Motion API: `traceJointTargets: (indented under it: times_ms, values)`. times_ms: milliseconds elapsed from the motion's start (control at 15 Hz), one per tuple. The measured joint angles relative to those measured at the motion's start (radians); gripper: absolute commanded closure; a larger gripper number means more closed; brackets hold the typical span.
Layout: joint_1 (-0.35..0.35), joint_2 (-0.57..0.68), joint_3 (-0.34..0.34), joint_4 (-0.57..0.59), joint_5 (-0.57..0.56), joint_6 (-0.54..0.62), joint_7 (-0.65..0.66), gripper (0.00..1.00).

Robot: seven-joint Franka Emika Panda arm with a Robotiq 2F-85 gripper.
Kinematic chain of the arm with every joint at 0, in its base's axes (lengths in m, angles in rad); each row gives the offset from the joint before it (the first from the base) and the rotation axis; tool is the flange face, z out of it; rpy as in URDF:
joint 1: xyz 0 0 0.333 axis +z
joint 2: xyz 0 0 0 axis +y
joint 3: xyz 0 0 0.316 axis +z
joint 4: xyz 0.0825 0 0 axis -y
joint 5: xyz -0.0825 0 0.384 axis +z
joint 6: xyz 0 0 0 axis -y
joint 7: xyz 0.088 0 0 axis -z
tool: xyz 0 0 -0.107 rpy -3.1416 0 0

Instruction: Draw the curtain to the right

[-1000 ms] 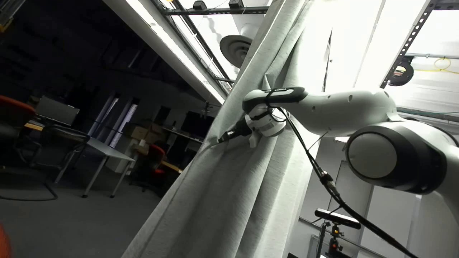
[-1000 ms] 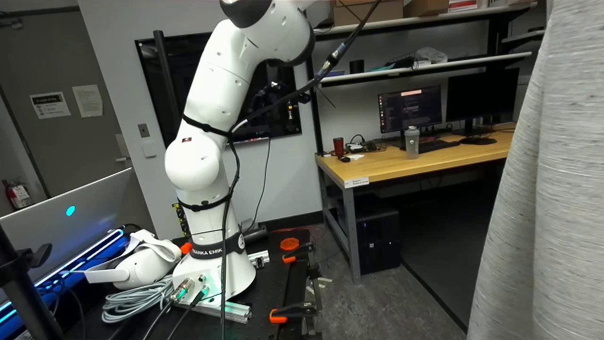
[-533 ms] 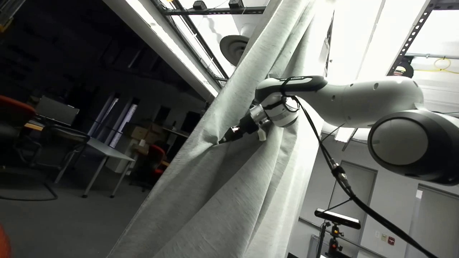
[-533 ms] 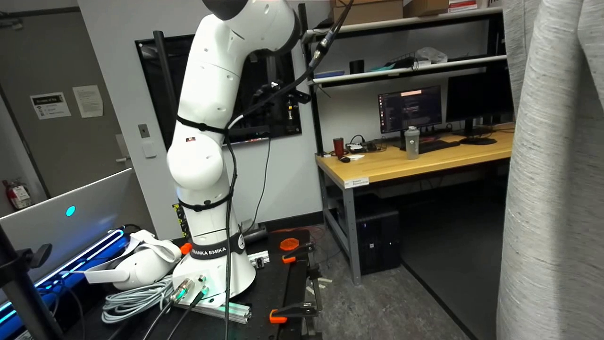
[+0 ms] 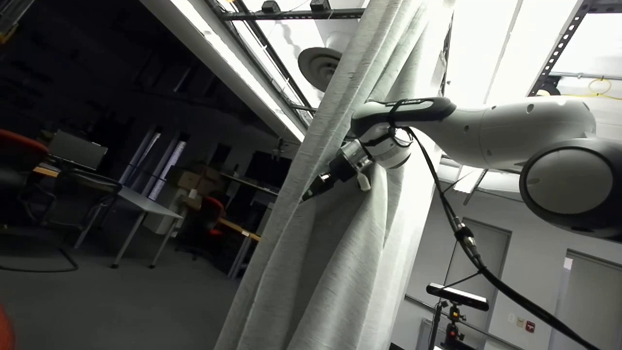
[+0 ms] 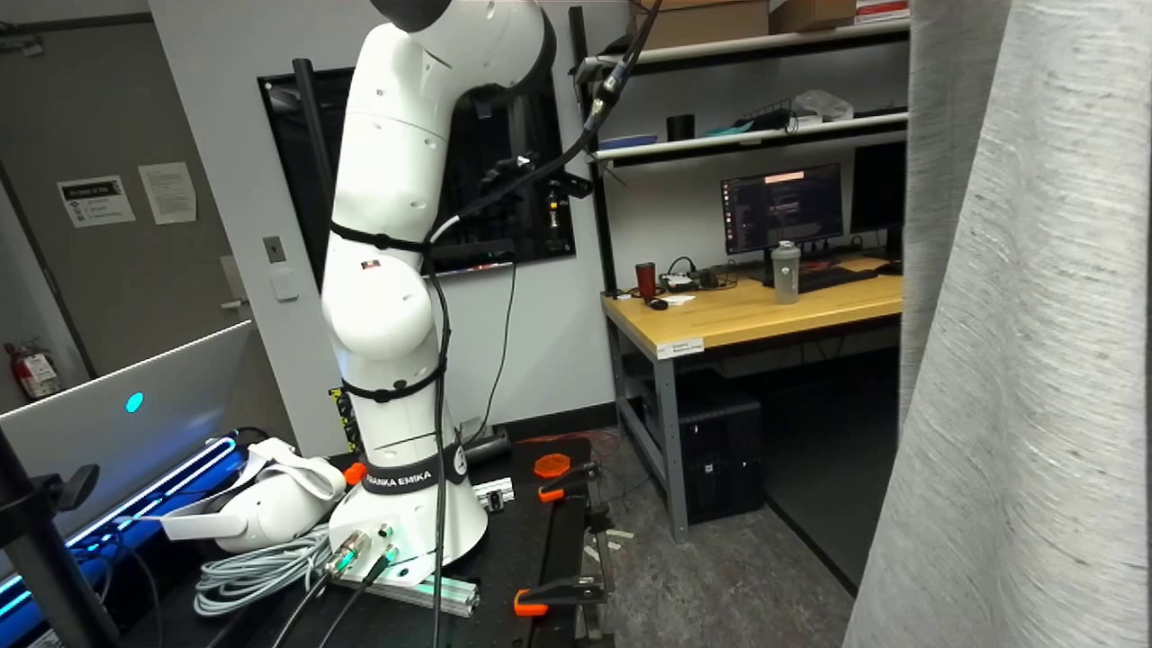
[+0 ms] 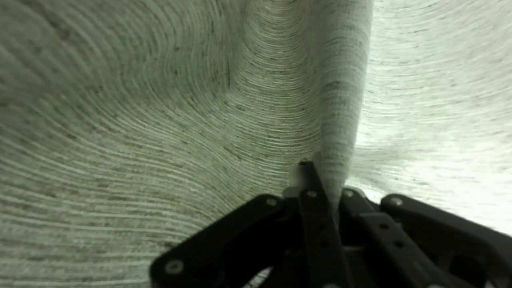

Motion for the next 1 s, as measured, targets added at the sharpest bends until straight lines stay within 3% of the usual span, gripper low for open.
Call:
traceJointTargets:
  times_ms: [533, 1000]
  values:
    - [0.012, -0.077, 0.000, 0.003, -0.025, -0.333, -0.024, 0.99]
    - [0.012, -0.081, -0.006, 0.003, -0.060, -0.338, -0.030, 0.99]
